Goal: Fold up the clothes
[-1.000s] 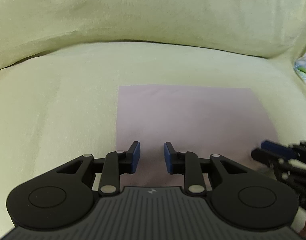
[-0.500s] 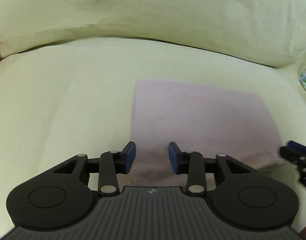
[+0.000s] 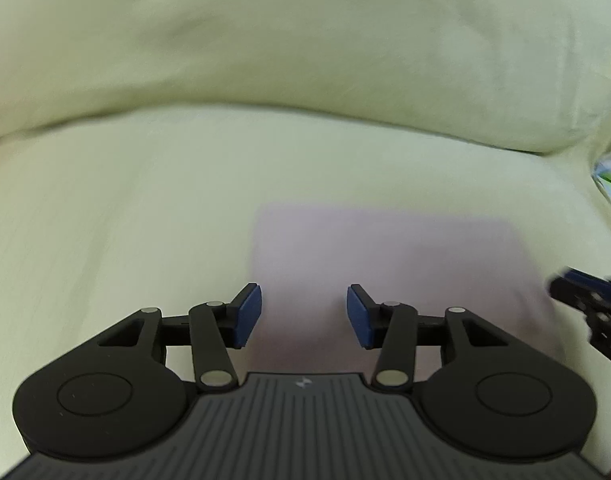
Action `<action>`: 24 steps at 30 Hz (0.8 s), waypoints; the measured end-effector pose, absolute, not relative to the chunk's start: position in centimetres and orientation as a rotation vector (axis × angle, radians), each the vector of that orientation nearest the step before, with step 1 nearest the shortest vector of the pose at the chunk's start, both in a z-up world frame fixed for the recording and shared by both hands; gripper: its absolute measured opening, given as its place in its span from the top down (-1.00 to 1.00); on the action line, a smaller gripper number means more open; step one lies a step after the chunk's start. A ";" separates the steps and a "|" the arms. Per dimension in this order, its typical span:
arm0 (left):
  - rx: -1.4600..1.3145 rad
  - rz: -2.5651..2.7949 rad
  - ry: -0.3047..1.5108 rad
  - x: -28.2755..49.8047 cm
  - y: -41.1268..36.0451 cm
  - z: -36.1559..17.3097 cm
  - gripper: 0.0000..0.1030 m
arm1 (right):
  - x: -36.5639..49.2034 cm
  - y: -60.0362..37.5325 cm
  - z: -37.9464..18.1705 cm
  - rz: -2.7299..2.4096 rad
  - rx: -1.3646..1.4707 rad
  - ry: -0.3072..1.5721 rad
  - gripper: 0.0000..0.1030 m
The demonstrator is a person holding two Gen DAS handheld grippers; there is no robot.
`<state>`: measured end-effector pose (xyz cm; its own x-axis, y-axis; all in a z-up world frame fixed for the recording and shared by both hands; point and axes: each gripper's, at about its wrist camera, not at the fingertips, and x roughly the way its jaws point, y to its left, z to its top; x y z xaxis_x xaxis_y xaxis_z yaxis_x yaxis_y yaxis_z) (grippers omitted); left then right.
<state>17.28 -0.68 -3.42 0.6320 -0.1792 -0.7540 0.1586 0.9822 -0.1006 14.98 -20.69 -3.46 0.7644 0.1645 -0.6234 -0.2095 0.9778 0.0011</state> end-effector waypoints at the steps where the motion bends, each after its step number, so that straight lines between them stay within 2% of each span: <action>1: -0.028 -0.215 0.866 18.3 -1.4 -3.7 -0.02 | 16.3 -20.3 -3.7 0.218 -0.085 0.660 0.93; 6: 0.002 -0.251 0.881 22.7 -3.9 -6.4 -0.03 | 21.2 -19.0 -5.6 0.253 -0.137 0.667 0.94; 8: 0.013 -0.210 0.878 23.9 -3.2 -7.3 -0.11 | 23.2 -19.2 -7.0 0.240 -0.154 0.698 0.94; 12: 0.031 -0.139 0.860 24.7 -1.3 -7.4 -0.11 | 24.4 -21.8 -8.3 0.123 -0.138 0.698 1.00; 13: 0.026 -0.098 0.860 24.6 -0.5 -7.1 -0.10 | 24.4 -22.4 -8.4 0.097 -0.129 0.698 0.91; 19: -0.032 -0.056 0.857 21.2 1.2 -4.6 -0.09 | 19.1 -23.0 -5.5 0.101 -0.086 0.650 0.87; 24: -0.031 -0.133 0.908 16.8 -0.2 -5.7 -0.15 | 13.9 -19.3 -5.7 0.243 -0.101 0.664 0.89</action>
